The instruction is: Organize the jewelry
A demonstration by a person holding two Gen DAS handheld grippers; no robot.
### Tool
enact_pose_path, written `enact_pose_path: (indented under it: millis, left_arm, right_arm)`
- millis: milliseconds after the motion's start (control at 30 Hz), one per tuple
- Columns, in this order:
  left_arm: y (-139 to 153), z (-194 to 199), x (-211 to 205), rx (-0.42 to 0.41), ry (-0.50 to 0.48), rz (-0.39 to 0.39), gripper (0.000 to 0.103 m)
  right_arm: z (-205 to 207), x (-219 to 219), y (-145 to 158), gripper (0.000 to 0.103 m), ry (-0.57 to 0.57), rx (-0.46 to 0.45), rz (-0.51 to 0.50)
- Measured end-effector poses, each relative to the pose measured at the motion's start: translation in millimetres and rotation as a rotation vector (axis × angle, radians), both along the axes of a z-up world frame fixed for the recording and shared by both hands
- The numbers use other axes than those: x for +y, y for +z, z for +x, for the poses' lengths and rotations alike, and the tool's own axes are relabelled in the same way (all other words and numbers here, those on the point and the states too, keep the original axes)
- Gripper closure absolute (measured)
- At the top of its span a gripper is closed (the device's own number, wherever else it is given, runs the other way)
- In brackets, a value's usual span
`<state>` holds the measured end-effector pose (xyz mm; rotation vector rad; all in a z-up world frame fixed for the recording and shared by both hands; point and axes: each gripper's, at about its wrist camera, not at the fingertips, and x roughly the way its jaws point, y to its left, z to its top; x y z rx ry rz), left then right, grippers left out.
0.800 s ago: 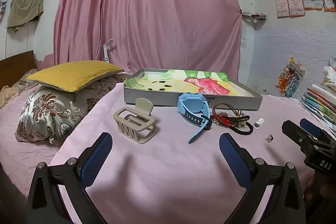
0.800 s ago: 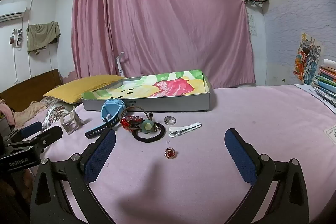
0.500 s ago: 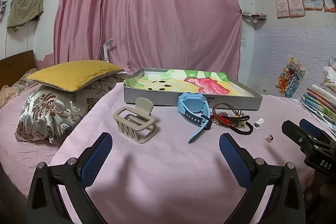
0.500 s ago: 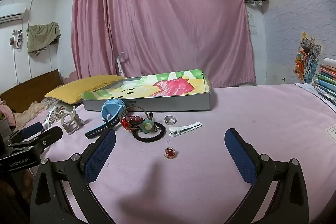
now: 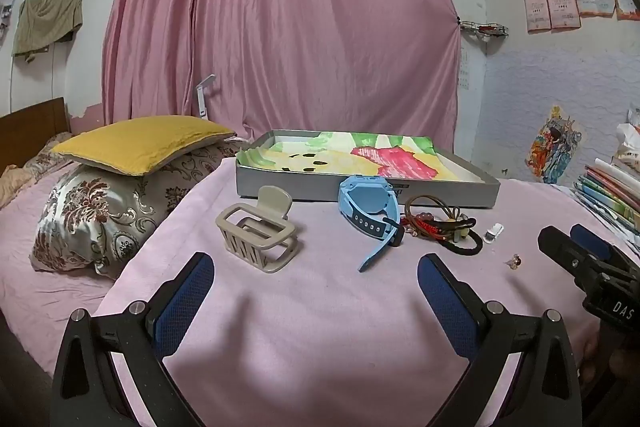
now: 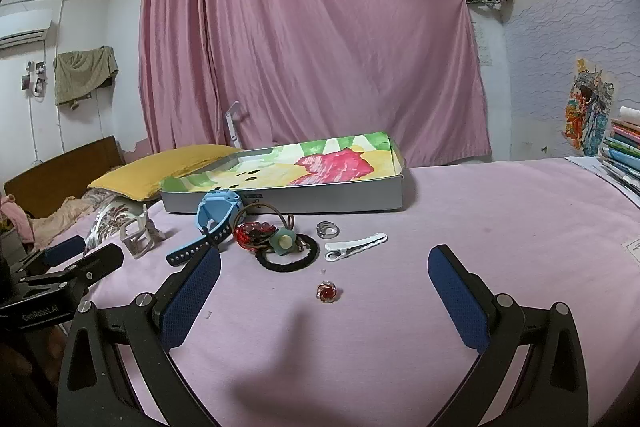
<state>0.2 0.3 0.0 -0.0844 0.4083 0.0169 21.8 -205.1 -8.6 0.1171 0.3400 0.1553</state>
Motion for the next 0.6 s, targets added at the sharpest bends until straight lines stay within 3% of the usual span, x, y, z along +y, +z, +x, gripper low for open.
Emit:
enact_pose_path:
  millis: [600]
  left_arm:
    - [0.1,0.1,-0.1,0.002,0.001,0.002,0.001]
  right_arm:
    - [2.4,-2.8,-0.4,0.001,0.005,0.001,0.009]
